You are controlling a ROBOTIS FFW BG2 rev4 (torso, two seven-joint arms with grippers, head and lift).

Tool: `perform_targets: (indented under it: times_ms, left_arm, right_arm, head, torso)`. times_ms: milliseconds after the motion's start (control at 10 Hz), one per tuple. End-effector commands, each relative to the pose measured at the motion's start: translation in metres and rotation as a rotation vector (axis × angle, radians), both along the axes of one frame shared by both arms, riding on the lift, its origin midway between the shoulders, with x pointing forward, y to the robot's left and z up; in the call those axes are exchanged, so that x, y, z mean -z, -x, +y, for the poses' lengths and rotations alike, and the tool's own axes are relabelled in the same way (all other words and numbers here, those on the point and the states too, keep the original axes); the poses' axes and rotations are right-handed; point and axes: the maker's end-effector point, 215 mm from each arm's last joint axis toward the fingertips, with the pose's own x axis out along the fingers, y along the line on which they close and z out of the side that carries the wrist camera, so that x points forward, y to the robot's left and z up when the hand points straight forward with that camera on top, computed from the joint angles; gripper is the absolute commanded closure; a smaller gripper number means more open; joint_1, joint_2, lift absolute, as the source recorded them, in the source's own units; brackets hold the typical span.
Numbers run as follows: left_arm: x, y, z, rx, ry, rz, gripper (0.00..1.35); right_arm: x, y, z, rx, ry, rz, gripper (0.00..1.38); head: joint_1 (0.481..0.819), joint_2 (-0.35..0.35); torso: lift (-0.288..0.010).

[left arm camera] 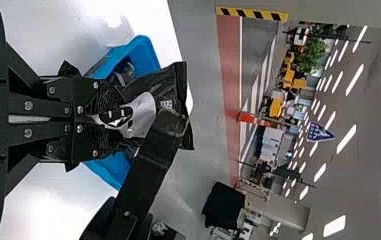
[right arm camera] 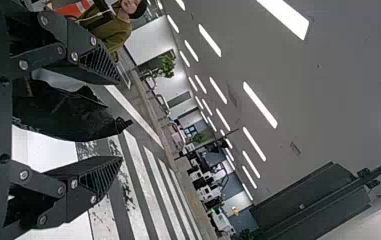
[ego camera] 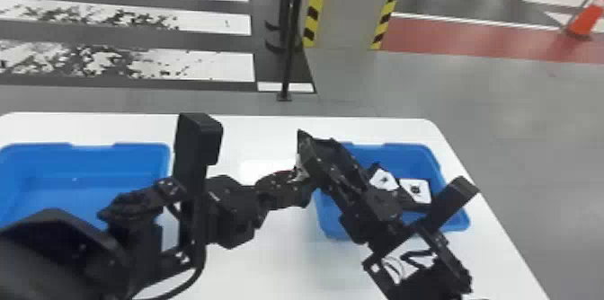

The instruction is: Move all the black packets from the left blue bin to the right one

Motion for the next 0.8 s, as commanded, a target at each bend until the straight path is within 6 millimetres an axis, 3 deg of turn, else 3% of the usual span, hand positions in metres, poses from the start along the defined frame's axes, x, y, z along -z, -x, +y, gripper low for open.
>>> perform_targets:
  times_ms: [0, 100, 300, 400, 500, 600, 700]
  left_arm:
    - [-0.001, 0.002, -0.003, 0.008, 0.005, 0.000, 1.20]
    - [-0.002, 0.001, -0.002, 0.007, 0.005, -0.002, 1.20]
    - [-0.008, 0.000, -0.003, 0.005, 0.024, -0.013, 1.18]
    - [-0.006, 0.001, -0.003, 0.000, 0.042, 0.000, 0.97]
    - [0.005, 0.000, 0.006, -0.025, 0.043, 0.025, 0.41]
    - [0.017, 0.000, 0.024, -0.070, 0.052, 0.035, 0.07]
    - [0.020, 0.001, 0.045, -0.118, 0.079, 0.035, 0.10]
  right_arm:
    - [0.000, -0.004, -0.001, 0.002, 0.004, -0.002, 1.02]
    - [0.000, -0.004, -0.002, 0.011, 0.006, -0.005, 1.29]
    - [-0.002, -0.003, -0.002, 0.010, -0.007, -0.006, 1.28]
    - [-0.004, -0.003, -0.002, 0.009, -0.011, -0.008, 1.28]
    - [-0.006, -0.006, -0.006, 0.016, -0.022, -0.009, 1.28]
    - [-0.005, -0.013, -0.017, 0.036, -0.014, -0.011, 1.28]
    - [-0.003, -0.023, -0.031, 0.061, -0.001, -0.013, 1.28]
  head:
    - [0.695, -0.216]
    - [0.695, -0.218]
    - [0.695, -0.222]
    - [0.695, -0.222]
    - [0.695, -0.222]
    - [0.695, -0.219]
    - [0.695, -0.212]
  torso:
    - [-0.140]
    - [-0.140]
    - [-0.140]
    - [-0.140]
    - [-0.140]
    - [-0.140]
    - [-0.140]
